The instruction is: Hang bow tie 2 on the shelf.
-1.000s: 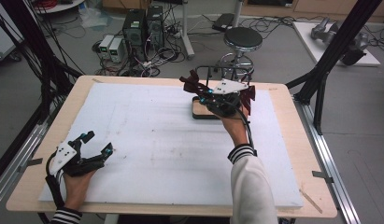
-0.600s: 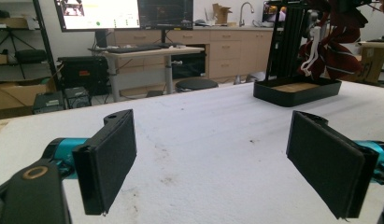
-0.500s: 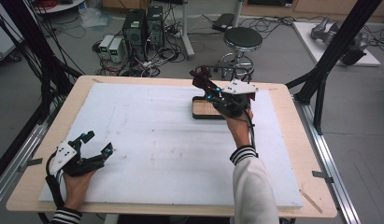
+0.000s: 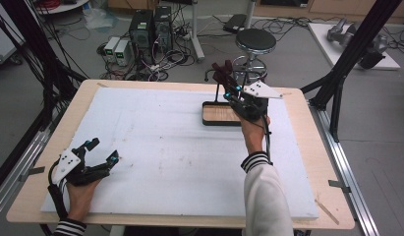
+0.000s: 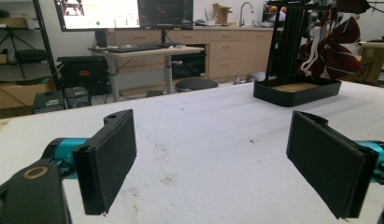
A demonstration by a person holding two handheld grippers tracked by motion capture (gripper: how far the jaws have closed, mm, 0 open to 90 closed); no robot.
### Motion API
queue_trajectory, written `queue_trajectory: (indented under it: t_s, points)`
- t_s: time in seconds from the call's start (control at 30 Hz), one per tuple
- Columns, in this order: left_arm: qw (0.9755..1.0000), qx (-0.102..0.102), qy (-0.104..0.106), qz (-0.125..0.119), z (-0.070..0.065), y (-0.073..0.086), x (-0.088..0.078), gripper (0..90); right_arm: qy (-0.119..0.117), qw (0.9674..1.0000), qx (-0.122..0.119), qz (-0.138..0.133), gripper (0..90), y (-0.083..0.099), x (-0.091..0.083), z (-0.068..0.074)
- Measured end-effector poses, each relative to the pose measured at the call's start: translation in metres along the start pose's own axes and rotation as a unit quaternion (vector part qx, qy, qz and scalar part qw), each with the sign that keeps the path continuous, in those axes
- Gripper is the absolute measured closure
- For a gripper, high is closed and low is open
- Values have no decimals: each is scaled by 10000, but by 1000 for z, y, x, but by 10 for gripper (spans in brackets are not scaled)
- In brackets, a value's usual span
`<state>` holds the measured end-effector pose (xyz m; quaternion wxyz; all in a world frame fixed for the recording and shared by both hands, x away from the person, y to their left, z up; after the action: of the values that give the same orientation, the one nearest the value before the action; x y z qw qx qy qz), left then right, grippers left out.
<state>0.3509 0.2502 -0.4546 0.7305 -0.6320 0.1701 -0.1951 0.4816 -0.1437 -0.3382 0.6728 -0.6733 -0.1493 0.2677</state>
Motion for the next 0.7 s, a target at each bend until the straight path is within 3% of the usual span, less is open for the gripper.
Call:
queue_trajectory:
  t_s: [0.5, 0.7]
  points:
    - [10000, -8, 8, 15, 0, 0, 0, 164, 671, 9972, 280, -157, 780, 1, -3, -24]
    - [10000, -7, 7, 13, 0, 0, 0, 164, 805, 9956, 422, -214, 779, 5, 2, -31]
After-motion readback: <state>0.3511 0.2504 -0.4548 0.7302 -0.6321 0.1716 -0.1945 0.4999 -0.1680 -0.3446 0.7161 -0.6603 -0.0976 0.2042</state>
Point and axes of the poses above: each handheld gripper's, and its own axes: x roughly forward along the jaws, y roughly out of its underside, z roughly to its left, the point moved 9 cm from there along x, roughly forward along the jaws, and after that the axes turned 8 degrees about x, right-handed, at the moved point
